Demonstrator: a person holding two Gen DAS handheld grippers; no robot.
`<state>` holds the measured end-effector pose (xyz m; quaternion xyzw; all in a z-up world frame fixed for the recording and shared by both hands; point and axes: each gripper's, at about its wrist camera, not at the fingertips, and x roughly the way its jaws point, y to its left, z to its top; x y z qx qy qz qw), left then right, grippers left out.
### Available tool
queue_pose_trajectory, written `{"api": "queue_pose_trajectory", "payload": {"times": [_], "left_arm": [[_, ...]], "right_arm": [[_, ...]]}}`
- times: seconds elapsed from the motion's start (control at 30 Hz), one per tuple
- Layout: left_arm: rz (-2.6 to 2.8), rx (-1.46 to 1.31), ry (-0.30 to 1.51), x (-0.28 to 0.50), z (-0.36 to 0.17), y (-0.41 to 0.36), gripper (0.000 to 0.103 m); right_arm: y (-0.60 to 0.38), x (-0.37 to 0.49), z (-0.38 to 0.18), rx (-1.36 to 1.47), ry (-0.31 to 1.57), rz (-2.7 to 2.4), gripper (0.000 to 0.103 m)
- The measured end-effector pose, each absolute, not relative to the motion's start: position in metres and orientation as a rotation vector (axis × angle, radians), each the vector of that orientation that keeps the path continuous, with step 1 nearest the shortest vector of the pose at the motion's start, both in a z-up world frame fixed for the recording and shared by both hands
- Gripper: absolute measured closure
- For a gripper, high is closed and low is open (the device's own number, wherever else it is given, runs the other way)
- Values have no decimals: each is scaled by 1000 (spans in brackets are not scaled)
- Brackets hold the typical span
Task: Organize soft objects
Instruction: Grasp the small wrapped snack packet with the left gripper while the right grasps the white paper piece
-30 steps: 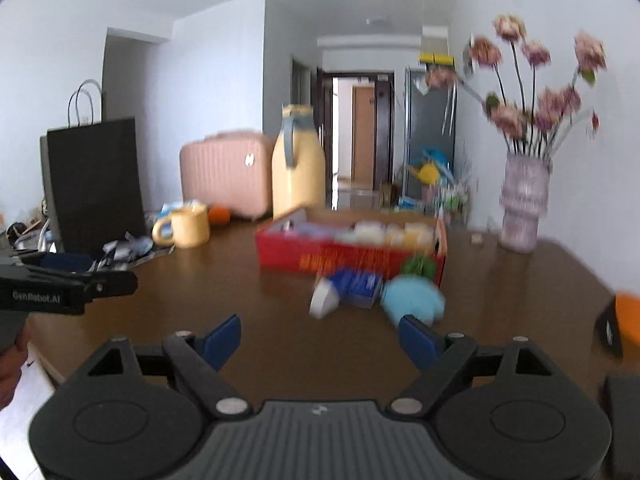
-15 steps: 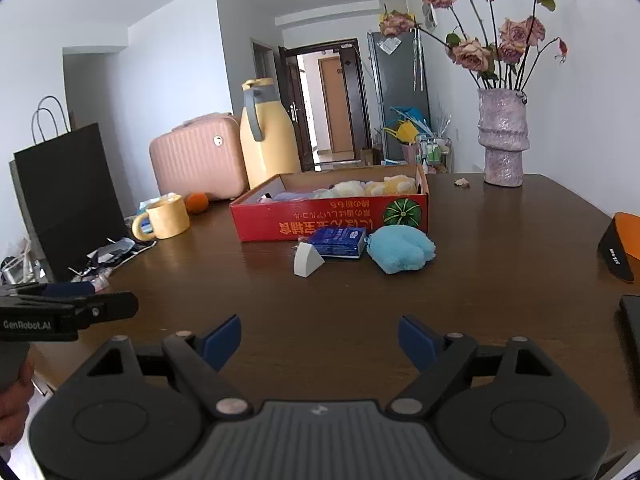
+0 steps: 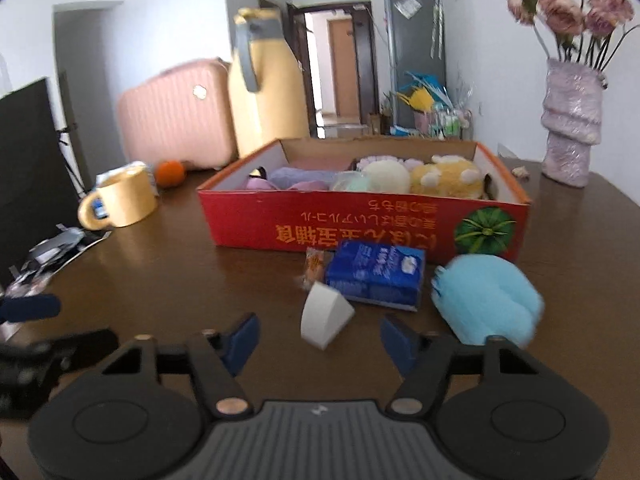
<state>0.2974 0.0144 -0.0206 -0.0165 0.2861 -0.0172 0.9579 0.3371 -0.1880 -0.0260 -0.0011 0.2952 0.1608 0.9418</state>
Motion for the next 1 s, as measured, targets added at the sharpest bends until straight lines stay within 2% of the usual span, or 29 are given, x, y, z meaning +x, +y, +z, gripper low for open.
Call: {"api": "queue_pose_trajectory", "payload": {"times": [0.07, 0.1, 0.3, 0.37, 0.43, 0.57, 0.6, 0.67, 0.77, 0.8, 0.83, 0.87, 1.0], "left_arm": [[-40, -38, 589, 312, -23, 14, 2], [-43, -41, 595, 318, -24, 13, 2], [-106, -35, 633, 361, -33, -16, 9], [-156, -55, 657, 380, -38, -30, 15], [-158, -58, 669, 397, -42, -43, 31], [-148, -88, 704, 426, -48, -53, 43], [-138, -89, 710, 431, -49, -53, 51], [-147, -80, 707, 439, -51, -56, 53], [-158, -70, 718, 448, -60, -60, 65], [-151, -45, 711, 447, -62, -63, 70], [-146, -12, 702, 446, -63, -67, 81], [-150, 8, 698, 445, -63, -69, 86], [-159, 29, 694, 437, -62, -71, 89]], "right_arm": [[-177, 360, -32, -9, 623, 316, 62], [-174, 369, -37, -9, 635, 303, 85], [-198, 366, -44, 72, 630, 335, 84], [-215, 358, -42, 83, 606, 330, 84], [-232, 353, -39, 99, 584, 319, 84], [-256, 346, -39, 133, 558, 316, 84], [-259, 347, -41, 148, 556, 323, 84], [-264, 351, -48, 174, 569, 328, 84], [-264, 354, -54, 195, 573, 351, 84], [-265, 354, -54, 205, 565, 367, 84], [-265, 353, -53, 208, 556, 378, 84], [-265, 351, -53, 210, 545, 386, 84], [-267, 352, -56, 242, 549, 406, 84]]}}
